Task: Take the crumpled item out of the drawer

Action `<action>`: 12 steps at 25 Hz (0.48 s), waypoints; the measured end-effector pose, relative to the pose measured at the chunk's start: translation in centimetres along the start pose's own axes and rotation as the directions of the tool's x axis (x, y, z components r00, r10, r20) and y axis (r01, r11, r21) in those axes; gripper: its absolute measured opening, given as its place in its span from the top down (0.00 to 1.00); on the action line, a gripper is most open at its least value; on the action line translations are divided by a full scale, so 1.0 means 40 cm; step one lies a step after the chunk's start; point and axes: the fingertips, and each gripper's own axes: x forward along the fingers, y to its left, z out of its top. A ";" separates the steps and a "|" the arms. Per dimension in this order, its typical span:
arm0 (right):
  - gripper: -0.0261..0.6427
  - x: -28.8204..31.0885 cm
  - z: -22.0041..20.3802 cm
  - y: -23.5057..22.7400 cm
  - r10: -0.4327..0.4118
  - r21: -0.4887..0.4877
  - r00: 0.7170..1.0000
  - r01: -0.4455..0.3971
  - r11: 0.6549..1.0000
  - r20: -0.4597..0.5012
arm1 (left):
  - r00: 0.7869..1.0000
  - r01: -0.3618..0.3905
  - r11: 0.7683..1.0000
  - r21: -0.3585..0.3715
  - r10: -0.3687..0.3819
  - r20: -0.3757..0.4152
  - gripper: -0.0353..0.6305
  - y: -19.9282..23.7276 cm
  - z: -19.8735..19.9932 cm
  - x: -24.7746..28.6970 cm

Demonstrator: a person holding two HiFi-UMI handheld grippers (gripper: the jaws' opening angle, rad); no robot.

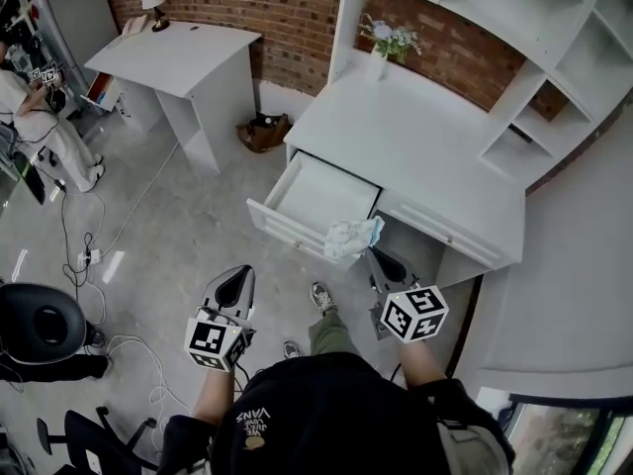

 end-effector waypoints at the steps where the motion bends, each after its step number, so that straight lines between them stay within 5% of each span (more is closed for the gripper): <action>1: 0.96 -0.005 0.000 -0.001 -0.003 0.002 1.000 0.003 1.000 0.002 | 1.000 0.001 1.000 0.001 -0.001 -0.001 0.94 -0.003 -0.001 -0.001; 12: 0.96 -0.035 0.004 -0.025 -0.013 -0.006 1.000 0.014 1.000 0.019 | 1.000 0.023 1.000 0.004 -0.023 0.001 0.94 -0.043 -0.003 0.015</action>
